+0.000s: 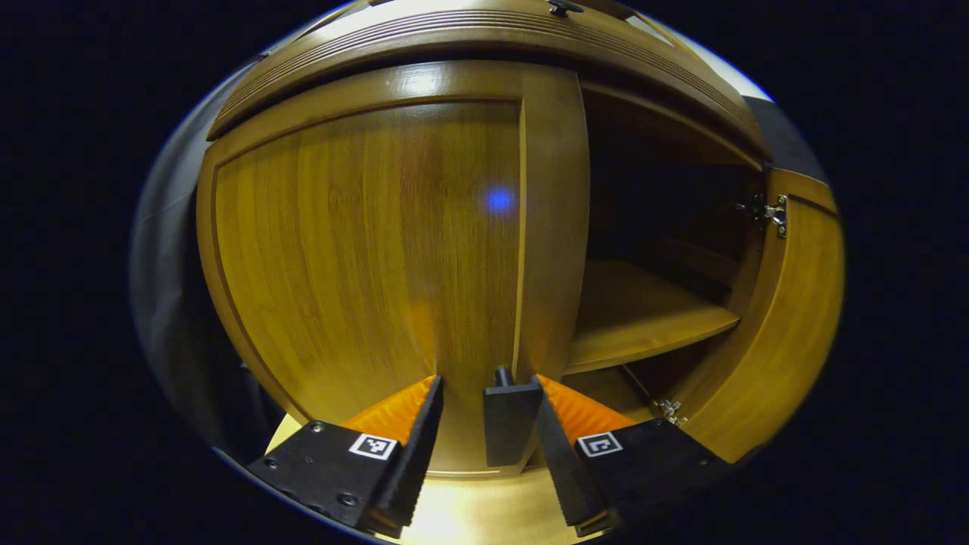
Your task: Open the right door of the double-door shoe cabinet with the right hand, and open the left door with the left hand.
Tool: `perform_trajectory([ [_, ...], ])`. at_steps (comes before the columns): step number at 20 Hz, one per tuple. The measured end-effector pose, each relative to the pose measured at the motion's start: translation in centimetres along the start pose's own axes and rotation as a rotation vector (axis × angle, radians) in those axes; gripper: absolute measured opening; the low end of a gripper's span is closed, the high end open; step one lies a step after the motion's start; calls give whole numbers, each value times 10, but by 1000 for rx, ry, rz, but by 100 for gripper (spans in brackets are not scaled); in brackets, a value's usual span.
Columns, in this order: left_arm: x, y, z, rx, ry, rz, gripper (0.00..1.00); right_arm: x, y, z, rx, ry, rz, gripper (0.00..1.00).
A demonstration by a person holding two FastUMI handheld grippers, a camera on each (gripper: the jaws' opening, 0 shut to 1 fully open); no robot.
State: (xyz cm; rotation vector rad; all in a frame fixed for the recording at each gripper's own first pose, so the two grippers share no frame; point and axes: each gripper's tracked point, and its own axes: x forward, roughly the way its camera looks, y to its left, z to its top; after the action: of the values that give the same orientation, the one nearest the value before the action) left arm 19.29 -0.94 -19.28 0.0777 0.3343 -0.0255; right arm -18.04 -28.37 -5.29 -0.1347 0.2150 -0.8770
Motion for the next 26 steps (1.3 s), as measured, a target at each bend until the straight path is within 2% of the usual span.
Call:
perform_trajectory([
  [1, -1, -3, 0, 13, -15, -8, 71, -1, -1, -3, 8, 7, -1, 53],
  [2, -3, -6, 0, 22, -19, -22, 67, -1, 0, -6, 19, 16, 0, 59],
  [3, -1, -14, 1, 22, -30, -48, 59, -1, 0, -9, 30, 22, 3, 59],
  [6, 0, -14, -1, 31, -25, -21, 36, 0, 4, -12, 36, 27, 16, 60],
  [12, -12, -12, -2, -5, -38, -10, 35, -1, 14, -12, 11, 33, 70, 60],
  [15, -28, -9, -5, -13, -54, -10, 34, 0, 22, -12, 3, 41, 107, 68],
  [17, -42, -7, -8, -22, -63, -13, 34, 1, 28, -11, 1, 41, 133, 68],
  [23, -72, 0, -15, -46, -70, -58, 35, 1, 64, -8, -3, 44, 250, 68],
  [24, -78, 2, -18, -48, -71, -59, 34, 0, 70, -7, -8, 43, 269, 65],
  [26, -87, 6, -21, -47, -74, -60, 34, -3, 86, -7, -14, 41, 310, 68],
])
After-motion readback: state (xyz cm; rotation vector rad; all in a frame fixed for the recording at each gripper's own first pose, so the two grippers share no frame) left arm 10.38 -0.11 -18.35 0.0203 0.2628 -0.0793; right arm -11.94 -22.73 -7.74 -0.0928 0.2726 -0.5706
